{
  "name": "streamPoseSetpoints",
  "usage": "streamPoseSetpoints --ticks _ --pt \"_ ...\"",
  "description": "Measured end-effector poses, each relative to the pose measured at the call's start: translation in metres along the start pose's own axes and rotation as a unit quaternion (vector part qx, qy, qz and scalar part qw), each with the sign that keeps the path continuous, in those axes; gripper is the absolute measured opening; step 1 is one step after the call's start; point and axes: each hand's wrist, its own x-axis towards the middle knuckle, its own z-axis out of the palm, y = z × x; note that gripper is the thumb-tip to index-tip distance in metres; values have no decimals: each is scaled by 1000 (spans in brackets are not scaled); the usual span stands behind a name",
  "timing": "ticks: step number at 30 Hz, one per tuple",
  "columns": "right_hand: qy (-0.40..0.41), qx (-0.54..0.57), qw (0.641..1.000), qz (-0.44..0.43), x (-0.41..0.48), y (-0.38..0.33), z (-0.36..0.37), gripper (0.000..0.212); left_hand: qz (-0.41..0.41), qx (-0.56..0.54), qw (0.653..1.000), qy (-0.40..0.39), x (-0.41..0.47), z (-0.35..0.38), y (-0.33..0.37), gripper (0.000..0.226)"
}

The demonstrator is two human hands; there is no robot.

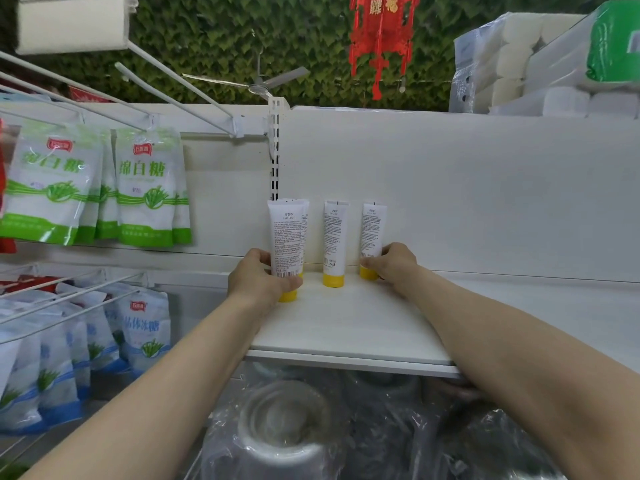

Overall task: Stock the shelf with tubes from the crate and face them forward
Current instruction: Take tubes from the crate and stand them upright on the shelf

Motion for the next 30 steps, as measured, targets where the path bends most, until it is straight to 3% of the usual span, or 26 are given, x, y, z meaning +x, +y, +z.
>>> streamPoseSetpoints --ticks 17,26,29,30 --pt "-13 27 1000 6 -11 -1 -5 27 -2 25 1000 -11 -3 -2 3 50" --pt "56 29 998 11 -39 -8 -34 27 1 22 1000 -19 -5 -3 3 47" --pt "57 21 998 3 -49 -6 -49 39 4 23 1000 -16 -6 -4 3 46" --pt "58 17 998 4 -53 -5 -55 33 3 22 1000 -16 -6 -3 2 47"
